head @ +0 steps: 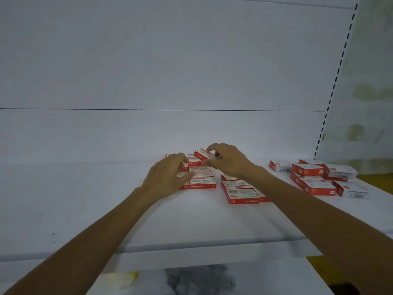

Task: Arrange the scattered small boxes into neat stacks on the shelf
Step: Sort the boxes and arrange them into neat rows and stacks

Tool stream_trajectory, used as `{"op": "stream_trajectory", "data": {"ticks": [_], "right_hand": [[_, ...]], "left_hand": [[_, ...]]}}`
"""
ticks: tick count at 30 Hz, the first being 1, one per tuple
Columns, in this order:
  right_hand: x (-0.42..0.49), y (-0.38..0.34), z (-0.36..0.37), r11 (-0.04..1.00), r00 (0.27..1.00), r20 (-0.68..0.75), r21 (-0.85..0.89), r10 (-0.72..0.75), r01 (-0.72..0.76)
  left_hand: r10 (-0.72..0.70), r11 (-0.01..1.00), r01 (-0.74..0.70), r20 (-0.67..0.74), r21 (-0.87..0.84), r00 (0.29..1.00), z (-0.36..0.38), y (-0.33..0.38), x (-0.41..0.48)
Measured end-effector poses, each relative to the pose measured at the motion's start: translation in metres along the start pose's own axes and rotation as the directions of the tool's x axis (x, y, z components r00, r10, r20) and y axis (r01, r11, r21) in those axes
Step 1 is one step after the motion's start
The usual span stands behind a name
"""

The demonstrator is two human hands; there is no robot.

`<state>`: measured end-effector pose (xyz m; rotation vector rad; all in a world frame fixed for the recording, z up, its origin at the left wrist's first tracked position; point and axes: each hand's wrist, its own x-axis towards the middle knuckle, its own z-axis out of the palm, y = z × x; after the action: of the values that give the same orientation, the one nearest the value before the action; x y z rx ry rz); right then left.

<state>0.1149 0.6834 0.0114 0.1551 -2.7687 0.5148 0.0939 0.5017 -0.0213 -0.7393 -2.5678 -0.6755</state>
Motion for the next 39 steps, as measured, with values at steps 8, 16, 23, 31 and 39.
{"op": "stream_trajectory", "data": {"ticks": [8, 16, 23, 31, 39], "right_hand": [[0.007, 0.014, 0.020, 0.992, 0.997, 0.022, 0.093, 0.079, -0.081], [0.014, 0.012, 0.036, 0.996, 0.998, 0.039, 0.067, 0.048, -0.051], [0.029, 0.016, 0.045, 0.994, 0.997, -0.017, 0.071, 0.079, -0.077], [0.041, 0.022, 0.054, 0.995, 0.996, -0.040, 0.061, 0.077, -0.074], [0.034, 0.028, 0.044, 0.997, 0.998, 0.043, 0.044, 0.054, -0.056]], "left_hand": [[-0.201, 0.978, 0.199, 0.026, 0.055, 0.979, 0.012, -0.035, -0.008], [-0.267, 0.963, 0.262, 0.088, 0.061, 0.960, 0.019, -0.034, -0.008], [-0.260, 0.964, 0.253, 0.093, 0.084, 0.961, 0.019, -0.035, -0.008], [-0.241, 0.970, 0.241, 0.110, 0.013, 0.964, 0.020, -0.038, -0.007], [-0.245, 0.965, 0.234, 0.091, 0.119, 0.965, 0.019, -0.033, -0.008]]}}
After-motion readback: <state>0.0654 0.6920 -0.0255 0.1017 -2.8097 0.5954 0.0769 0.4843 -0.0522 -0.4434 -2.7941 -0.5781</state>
